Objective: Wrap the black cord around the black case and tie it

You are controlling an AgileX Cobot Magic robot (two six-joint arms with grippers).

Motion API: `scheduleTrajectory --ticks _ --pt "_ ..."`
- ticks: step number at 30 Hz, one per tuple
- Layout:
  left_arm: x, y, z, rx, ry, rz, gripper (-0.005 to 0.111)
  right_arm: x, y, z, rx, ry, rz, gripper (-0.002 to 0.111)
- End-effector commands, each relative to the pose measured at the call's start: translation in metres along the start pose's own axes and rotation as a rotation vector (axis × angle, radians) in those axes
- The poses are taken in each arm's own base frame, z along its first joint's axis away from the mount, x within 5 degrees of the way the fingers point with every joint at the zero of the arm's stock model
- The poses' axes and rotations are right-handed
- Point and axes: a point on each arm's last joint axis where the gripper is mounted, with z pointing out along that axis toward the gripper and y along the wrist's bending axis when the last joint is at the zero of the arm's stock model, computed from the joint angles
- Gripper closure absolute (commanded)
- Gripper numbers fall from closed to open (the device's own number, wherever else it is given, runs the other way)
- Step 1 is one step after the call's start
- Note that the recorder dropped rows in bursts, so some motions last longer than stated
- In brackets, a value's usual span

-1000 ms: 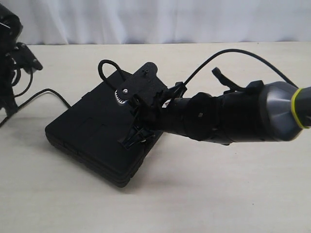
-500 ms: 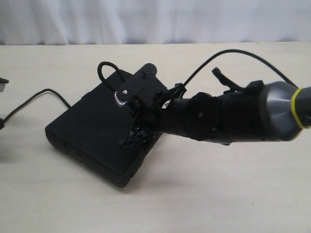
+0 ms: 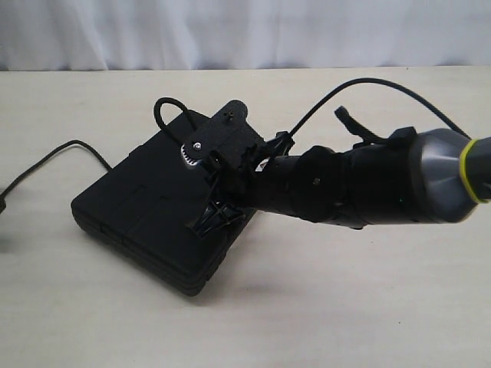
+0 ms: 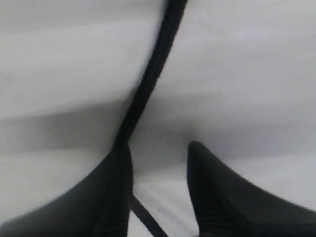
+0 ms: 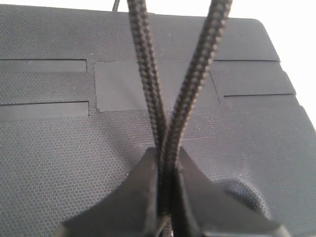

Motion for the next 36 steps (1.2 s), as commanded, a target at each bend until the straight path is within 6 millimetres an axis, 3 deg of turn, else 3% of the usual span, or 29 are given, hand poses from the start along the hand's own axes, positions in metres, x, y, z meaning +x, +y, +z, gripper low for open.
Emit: scheduleTrajectory --ticks 1,4,8,13,18,24,28,33,36 --pt "0.002 0.003 0.022 -0.027 0.074 0.022 0.070 0.000 -0.001 -0.002 -0.006 0.003 -0.005 0.104" --pt "0.001 0.003 0.030 -0.031 0.095 0.023 0.076 0.000 -0.001 -0.002 -0.006 0.003 -0.005 0.104" --pt "-0.003 0.002 0.028 -0.021 0.062 -0.025 0.107 0.000 -0.001 -0.002 -0.006 0.003 -0.005 0.104" --pt "-0.017 -0.002 0.014 0.074 -0.012 -0.114 0.107 0.000 -0.001 -0.002 -0.006 0.003 -0.005 0.104" --pt "-0.028 -0.006 -0.018 0.153 -0.146 -0.165 0.107 0.000 -0.001 -0.002 -0.007 0.004 -0.005 0.104" --pt "-0.019 0.002 -0.031 0.067 -0.102 -0.144 0.107 0.000 -0.001 -0.002 -0.007 0.004 -0.005 0.104" --pt "-0.012 0.009 -0.022 -0.028 -0.068 -0.126 0.094 0.000 -0.001 -0.002 -0.007 0.004 -0.005 0.104" --pt "-0.006 0.011 -0.010 -0.083 -0.067 -0.145 0.059 0.000 -0.001 -0.002 -0.007 0.004 -0.005 0.104" --pt "-0.003 0.009 -0.004 -0.079 -0.060 -0.145 0.054 0.000 -0.001 -0.002 -0.007 0.004 -0.005 0.104"
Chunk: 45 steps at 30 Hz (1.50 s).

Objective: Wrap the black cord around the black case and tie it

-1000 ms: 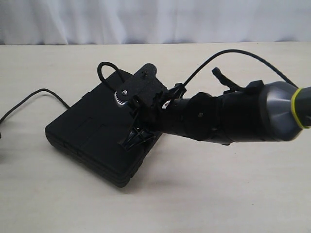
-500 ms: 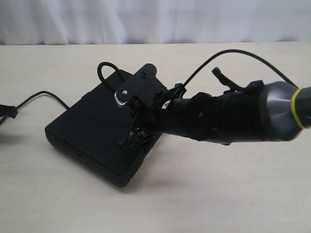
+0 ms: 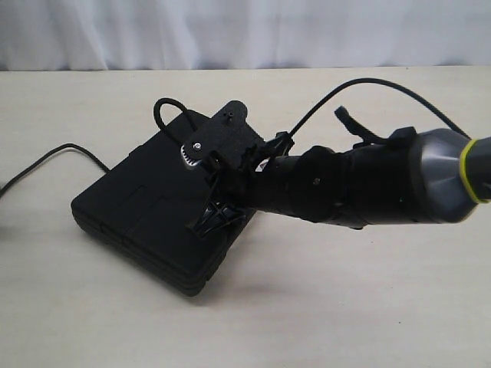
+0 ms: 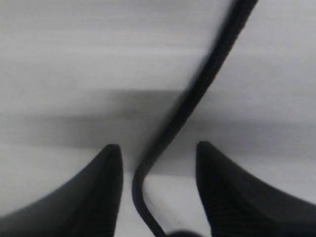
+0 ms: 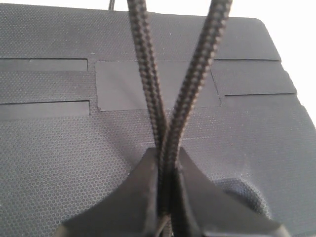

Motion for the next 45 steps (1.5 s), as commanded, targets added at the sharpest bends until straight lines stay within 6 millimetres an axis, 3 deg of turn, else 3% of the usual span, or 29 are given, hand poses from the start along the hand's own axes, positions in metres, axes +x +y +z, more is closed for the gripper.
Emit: scheduleTrajectory --ticks 1,5,10,12,15,19,21,24,26,30,34,38,45 --pt "0.004 -0.002 0.006 -0.010 -0.012 -0.020 0.054 0.000 -0.001 -0.002 -0.004 0.001 -0.005 0.104" --pt "0.006 -0.005 0.017 0.014 0.018 -0.028 0.054 0.000 -0.001 -0.002 -0.012 0.008 -0.005 0.104" --pt "0.006 -0.011 0.045 0.042 0.128 -0.026 0.057 0.001 0.001 -0.002 -0.026 0.020 -0.005 0.104" --pt "0.005 -0.012 0.051 0.045 0.144 -0.024 0.070 0.001 0.001 -0.002 -0.026 0.020 -0.005 0.104" --pt "0.001 -0.013 0.050 0.059 0.131 -0.038 0.106 0.001 0.001 -0.002 -0.026 0.020 -0.005 0.104" --pt "-0.012 -0.017 0.027 0.161 0.041 -0.099 0.107 0.001 0.001 -0.002 -0.026 0.020 -0.005 0.104" --pt "-0.022 -0.023 -0.002 0.286 -0.043 -0.164 0.107 0.001 0.001 -0.002 -0.026 0.020 -0.005 0.104" --pt "-0.029 -0.024 -0.034 0.354 -0.115 -0.192 0.107 0.001 0.001 -0.002 -0.026 0.020 -0.005 0.104" --pt "-0.032 -0.021 -0.066 0.376 -0.182 -0.184 0.107 0.001 0.001 -0.002 -0.026 0.020 -0.005 0.104" --pt "-0.029 -0.017 -0.098 0.379 -0.201 -0.079 0.107 0.001 0.001 -0.002 -0.027 0.013 -0.062 0.104" --pt "-0.032 -0.016 -0.114 0.393 -0.226 -0.033 0.107 0.001 0.001 -0.002 -0.028 0.013 -0.087 0.104" --pt "-0.034 -0.020 -0.117 0.445 -0.256 0.020 0.107 0.002 0.002 -0.002 -0.044 0.025 -0.153 0.104" --pt "-0.041 -0.040 -0.133 0.715 -0.370 0.040 0.107 0.006 0.007 -0.003 -0.100 0.061 -0.269 0.104"
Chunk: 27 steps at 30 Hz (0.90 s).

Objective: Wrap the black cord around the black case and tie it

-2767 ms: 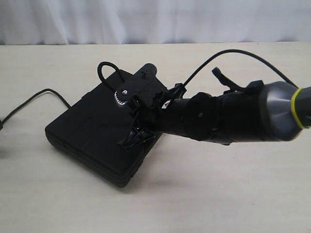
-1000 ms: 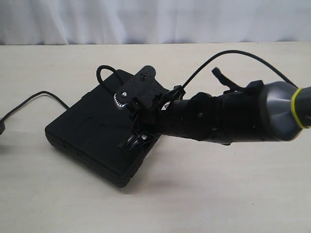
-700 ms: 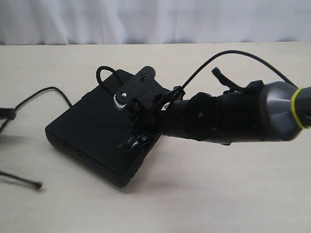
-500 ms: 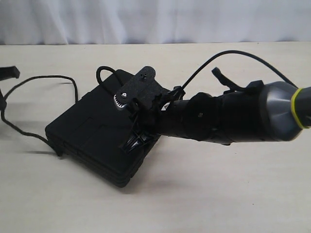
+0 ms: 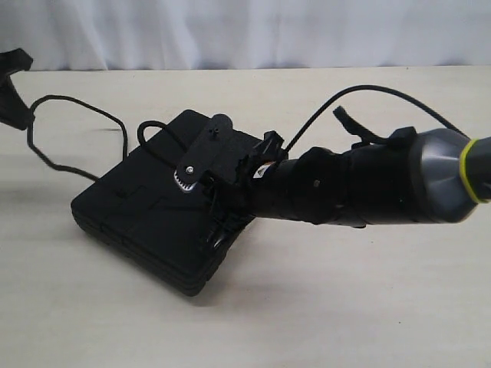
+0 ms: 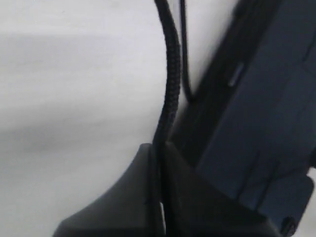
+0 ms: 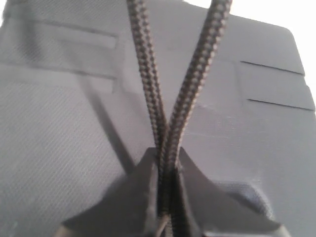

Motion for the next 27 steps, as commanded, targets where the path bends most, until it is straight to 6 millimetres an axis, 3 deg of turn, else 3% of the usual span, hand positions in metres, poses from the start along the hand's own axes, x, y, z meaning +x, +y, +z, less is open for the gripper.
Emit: scheduleTrajectory --ticks 1,8,14,27 --pt "-0.008 -0.015 -0.004 0.137 -0.088 0.026 0.107 0.002 0.002 -0.002 -0.046 0.024 -0.067 0.104" --pt "-0.014 -0.013 0.006 0.173 -0.112 -0.014 0.107 0.002 0.005 -0.003 -0.060 0.026 -0.121 0.104" --pt "-0.018 -0.032 0.032 0.248 -0.064 0.022 0.107 0.001 0.004 -0.002 -0.047 0.020 -0.113 0.104" --pt "-0.014 -0.038 0.032 0.290 -0.028 0.048 0.107 -0.001 -0.002 -0.002 0.015 -0.010 -0.055 0.104"
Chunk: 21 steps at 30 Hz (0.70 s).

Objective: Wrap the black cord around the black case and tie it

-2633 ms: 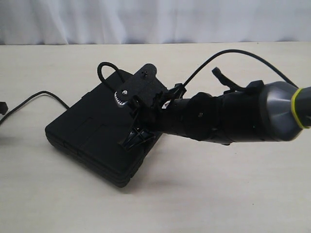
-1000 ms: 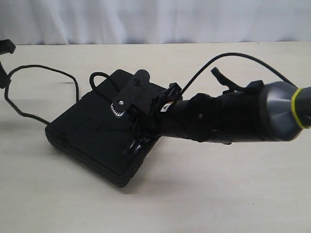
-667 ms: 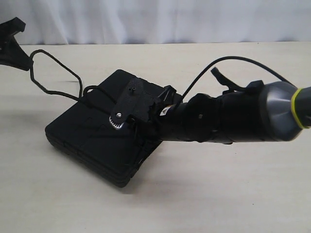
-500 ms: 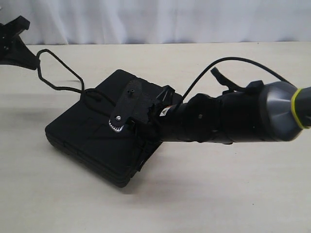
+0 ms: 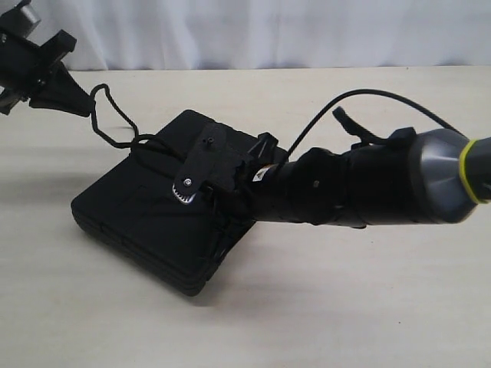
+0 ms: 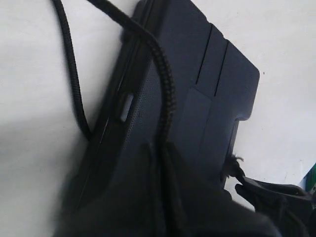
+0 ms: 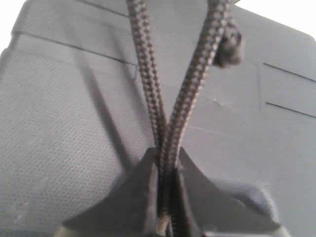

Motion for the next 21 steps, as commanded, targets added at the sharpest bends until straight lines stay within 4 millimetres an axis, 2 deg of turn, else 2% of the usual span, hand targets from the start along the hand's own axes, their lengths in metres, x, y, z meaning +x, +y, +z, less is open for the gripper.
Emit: scheduleTrajectory --ticks 1,9,15,21 --pt "-0.001 -0.003 0.000 0.010 -0.003 0.030 0.107 -0.002 -0.004 -0.002 0.040 -0.022 0.026 0.104" --pt "-0.001 -0.003 0.000 0.010 -0.002 0.034 0.107 0.005 -0.019 -0.002 0.062 -0.004 0.058 0.104" --pt "-0.001 -0.004 0.000 0.021 -0.008 0.030 0.107 0.008 -0.013 -0.001 0.004 0.025 0.018 0.104" --pt "-0.001 -0.019 0.011 0.046 0.012 0.077 0.107 0.010 -0.009 -0.001 -0.034 0.043 -0.008 0.104"
